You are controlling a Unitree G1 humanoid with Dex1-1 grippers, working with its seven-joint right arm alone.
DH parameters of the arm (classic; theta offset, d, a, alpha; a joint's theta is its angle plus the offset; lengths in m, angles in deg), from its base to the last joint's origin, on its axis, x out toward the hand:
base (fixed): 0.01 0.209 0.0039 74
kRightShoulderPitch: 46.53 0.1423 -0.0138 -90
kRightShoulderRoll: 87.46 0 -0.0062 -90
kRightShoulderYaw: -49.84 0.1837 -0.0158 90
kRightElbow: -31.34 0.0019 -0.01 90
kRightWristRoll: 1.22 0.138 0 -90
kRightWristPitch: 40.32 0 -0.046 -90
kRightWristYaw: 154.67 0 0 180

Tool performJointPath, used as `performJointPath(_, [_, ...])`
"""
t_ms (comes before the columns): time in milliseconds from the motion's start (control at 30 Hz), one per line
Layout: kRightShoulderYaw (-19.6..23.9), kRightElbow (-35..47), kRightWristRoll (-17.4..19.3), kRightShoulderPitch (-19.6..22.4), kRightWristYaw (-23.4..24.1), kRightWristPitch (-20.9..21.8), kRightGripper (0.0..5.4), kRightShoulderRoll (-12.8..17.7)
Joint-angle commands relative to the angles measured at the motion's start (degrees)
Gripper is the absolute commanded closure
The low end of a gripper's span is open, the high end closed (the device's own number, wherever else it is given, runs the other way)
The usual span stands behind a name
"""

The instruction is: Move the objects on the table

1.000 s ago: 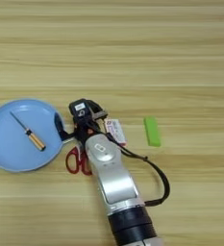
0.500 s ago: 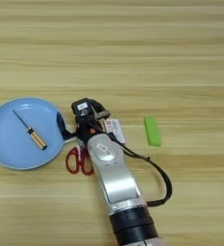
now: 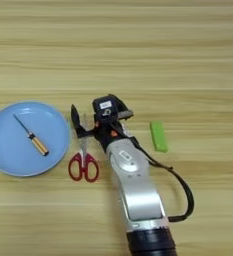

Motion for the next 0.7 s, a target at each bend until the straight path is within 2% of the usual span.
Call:
performJointPath(33, [3.0, 2.2, 1.1, 0.8, -0.1, 3.5, 0.03, 1.9])
performJointPath(367, [4.7, -4.1, 0.9, -1.8, -0.4, 6.8, 0.03, 3.2])
performJointPath(700, [5.5, -10.8, 1.3, -1.2, 0.1, 8.9, 0.03, 2.9])
